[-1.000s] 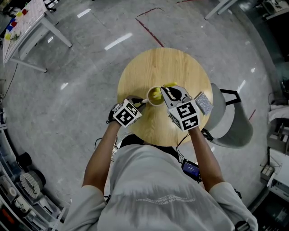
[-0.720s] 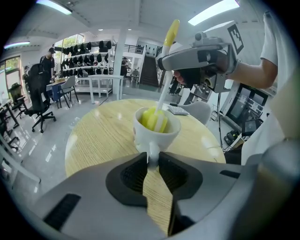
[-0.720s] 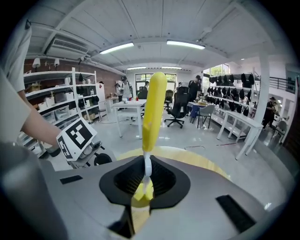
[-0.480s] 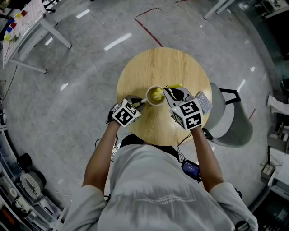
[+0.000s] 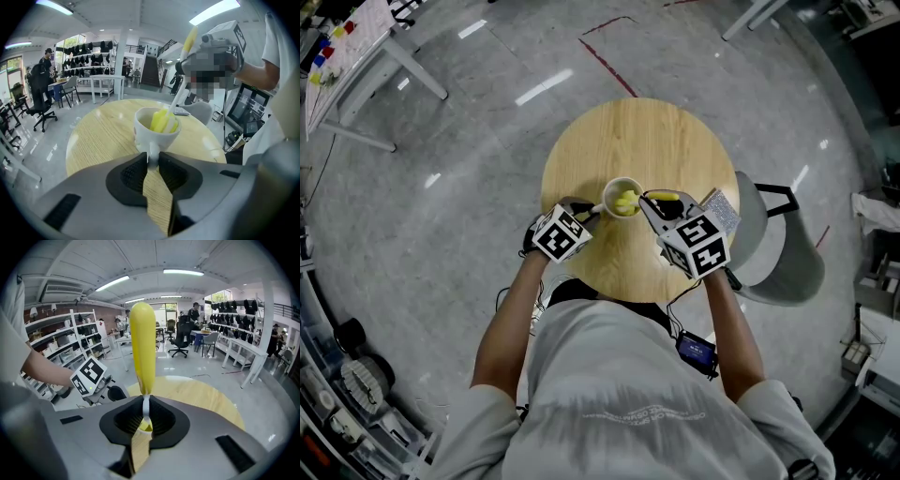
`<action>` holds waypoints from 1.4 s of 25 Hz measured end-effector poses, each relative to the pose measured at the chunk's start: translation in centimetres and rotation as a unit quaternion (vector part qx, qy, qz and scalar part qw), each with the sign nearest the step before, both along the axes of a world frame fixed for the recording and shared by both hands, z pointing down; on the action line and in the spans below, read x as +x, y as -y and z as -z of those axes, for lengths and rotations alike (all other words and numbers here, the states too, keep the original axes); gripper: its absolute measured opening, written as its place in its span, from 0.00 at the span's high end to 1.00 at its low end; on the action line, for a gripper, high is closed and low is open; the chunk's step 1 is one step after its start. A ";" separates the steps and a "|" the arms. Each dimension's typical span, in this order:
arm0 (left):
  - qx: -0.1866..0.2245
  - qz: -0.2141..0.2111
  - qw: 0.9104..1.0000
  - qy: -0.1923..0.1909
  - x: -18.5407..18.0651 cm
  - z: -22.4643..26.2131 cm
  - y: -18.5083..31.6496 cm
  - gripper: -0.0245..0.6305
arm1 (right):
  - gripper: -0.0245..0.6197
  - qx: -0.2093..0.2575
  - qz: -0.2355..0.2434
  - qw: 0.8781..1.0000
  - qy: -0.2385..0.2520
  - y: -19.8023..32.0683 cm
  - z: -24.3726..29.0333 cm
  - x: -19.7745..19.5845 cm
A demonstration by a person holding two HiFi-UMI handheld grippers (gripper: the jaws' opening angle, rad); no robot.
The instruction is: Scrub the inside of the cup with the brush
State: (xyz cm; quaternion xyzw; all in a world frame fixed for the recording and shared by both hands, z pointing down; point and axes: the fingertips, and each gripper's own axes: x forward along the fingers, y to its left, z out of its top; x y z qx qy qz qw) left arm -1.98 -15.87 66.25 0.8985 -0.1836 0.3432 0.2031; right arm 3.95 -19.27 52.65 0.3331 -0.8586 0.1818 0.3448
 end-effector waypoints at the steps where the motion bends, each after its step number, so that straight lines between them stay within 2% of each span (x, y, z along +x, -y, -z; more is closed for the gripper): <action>1: 0.000 0.000 1.000 0.000 0.0 0.0 0.0 0.83 | 0.88 -0.005 -0.003 1.000 0.007 -0.1 0.0 0.0; 5: 0.001 0.001 1.000 -0.001 0.1 0.0 0.0 0.83 | 0.88 -0.015 -0.018 0.999 0.039 -0.1 -0.2 -0.6; 11: 0.001 0.002 1.000 -0.001 -0.1 0.1 0.1 0.83 | 0.88 0.002 -0.050 0.996 0.068 1.1 0.0 -1.8; 15: 0.001 0.000 1.000 0.000 0.2 0.0 0.0 0.83 | 0.88 0.009 -0.087 0.992 0.086 1.9 0.0 -1.8; 21: 0.000 0.000 1.000 0.000 0.3 -0.1 -0.1 0.83 | 0.88 0.021 -0.170 0.978 0.121 3.9 0.0 -0.9; 25: 0.000 0.001 1.000 0.000 0.2 0.0 -0.3 0.83 | 0.88 0.058 -0.205 0.968 0.130 4.9 0.6 0.1; 27: 0.000 0.000 1.000 0.000 0.1 0.1 -0.3 0.83 | 0.88 0.075 -0.199 0.970 0.120 5.0 0.8 0.2; 31: -0.001 -0.001 1.000 -0.002 0.2 0.0 -0.1 0.83 | 0.88 0.101 -0.155 0.980 0.067 4.5 0.5 0.4; 35: 0.000 -0.001 1.000 -0.001 0.1 0.0 0.0 0.83 | 0.87 0.108 -0.126 0.986 0.027 3.6 0.4 0.9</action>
